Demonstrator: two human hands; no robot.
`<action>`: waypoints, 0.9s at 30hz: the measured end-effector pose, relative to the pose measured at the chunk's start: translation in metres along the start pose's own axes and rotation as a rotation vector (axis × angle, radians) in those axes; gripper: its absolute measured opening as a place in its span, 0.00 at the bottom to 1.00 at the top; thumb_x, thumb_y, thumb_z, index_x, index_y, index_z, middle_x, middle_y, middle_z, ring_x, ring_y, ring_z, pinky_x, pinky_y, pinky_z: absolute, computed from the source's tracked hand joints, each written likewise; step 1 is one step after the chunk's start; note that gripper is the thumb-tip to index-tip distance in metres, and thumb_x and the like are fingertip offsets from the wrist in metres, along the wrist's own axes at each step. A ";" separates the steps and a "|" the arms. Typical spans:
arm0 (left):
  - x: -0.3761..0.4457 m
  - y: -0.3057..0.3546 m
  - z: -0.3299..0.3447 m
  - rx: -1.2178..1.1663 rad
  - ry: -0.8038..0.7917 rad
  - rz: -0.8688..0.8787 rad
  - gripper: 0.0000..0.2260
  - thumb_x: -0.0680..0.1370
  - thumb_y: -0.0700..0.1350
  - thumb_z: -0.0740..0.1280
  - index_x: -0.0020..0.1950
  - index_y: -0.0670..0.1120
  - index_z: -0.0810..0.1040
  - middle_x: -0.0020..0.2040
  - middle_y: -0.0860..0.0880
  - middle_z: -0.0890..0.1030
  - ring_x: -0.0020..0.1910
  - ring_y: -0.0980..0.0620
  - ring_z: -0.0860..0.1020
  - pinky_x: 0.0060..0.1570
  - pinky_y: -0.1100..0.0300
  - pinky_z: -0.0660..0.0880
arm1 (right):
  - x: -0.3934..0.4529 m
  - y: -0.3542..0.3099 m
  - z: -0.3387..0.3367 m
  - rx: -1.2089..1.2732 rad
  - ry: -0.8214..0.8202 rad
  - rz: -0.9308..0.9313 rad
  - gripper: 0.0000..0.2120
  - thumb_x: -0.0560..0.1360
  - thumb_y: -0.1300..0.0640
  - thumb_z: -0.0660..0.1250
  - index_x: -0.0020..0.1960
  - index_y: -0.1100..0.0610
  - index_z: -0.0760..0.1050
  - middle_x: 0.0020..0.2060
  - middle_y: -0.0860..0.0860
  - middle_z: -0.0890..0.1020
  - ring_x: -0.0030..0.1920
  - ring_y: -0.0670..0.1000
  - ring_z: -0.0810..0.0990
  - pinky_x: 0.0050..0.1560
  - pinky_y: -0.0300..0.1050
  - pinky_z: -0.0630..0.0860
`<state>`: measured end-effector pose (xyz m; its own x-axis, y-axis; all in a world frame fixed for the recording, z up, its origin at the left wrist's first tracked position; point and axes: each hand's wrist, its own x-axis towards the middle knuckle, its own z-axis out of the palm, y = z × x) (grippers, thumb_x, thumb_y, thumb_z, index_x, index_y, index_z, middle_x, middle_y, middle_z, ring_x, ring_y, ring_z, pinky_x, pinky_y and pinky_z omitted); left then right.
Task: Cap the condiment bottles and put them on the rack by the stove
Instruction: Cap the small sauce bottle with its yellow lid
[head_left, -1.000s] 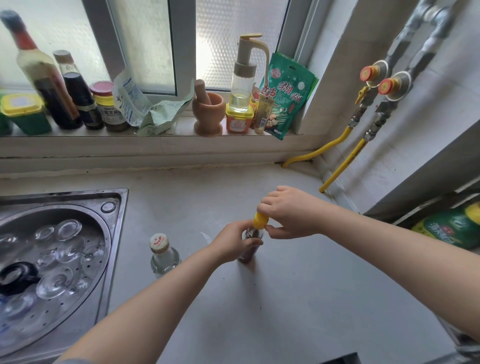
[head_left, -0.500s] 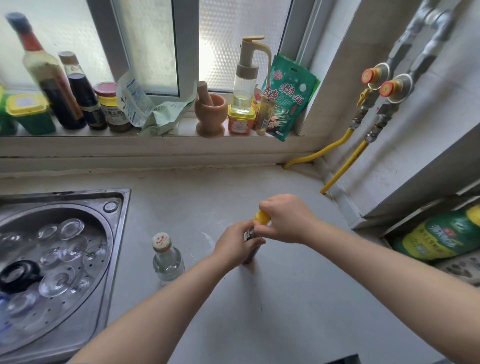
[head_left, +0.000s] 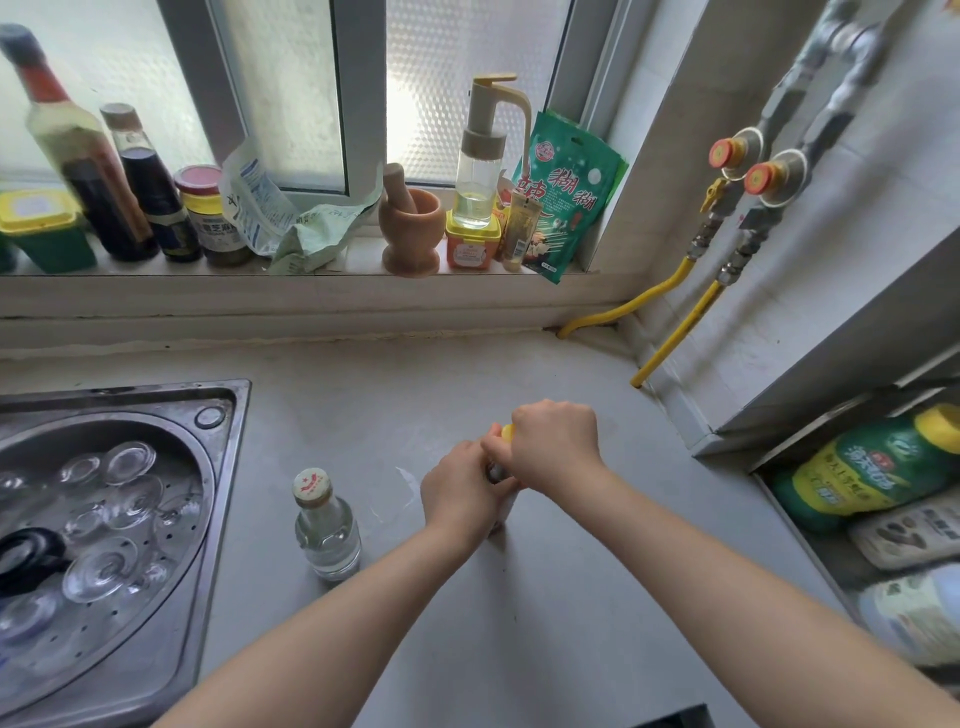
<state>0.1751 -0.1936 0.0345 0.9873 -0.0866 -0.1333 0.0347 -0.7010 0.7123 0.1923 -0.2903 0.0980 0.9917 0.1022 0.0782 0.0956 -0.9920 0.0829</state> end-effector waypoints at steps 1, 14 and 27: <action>0.000 0.002 0.002 0.026 0.026 -0.017 0.27 0.71 0.58 0.68 0.69 0.58 0.66 0.57 0.50 0.78 0.58 0.50 0.76 0.47 0.57 0.69 | 0.001 -0.002 0.001 0.003 0.003 0.036 0.17 0.75 0.45 0.56 0.36 0.56 0.68 0.35 0.53 0.73 0.35 0.55 0.69 0.28 0.40 0.52; 0.017 -0.035 0.000 -0.237 -0.357 0.107 0.21 0.69 0.43 0.74 0.59 0.56 0.75 0.57 0.53 0.79 0.60 0.52 0.76 0.58 0.59 0.71 | 0.007 0.049 -0.001 0.021 0.067 -0.715 0.21 0.75 0.42 0.53 0.55 0.55 0.74 0.39 0.49 0.81 0.39 0.53 0.79 0.36 0.43 0.71; -0.004 -0.022 0.012 -0.063 -0.066 0.061 0.15 0.71 0.50 0.70 0.56 0.58 0.75 0.52 0.58 0.81 0.53 0.54 0.77 0.43 0.59 0.71 | 0.000 0.006 0.006 -0.013 0.014 -0.027 0.13 0.75 0.52 0.59 0.40 0.57 0.77 0.31 0.52 0.75 0.32 0.55 0.72 0.27 0.38 0.53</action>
<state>0.1681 -0.1865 0.0115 0.9755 -0.1755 -0.1325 -0.0131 -0.6477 0.7618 0.1939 -0.2967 0.0925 0.9875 0.1302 0.0892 0.1213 -0.9877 0.0983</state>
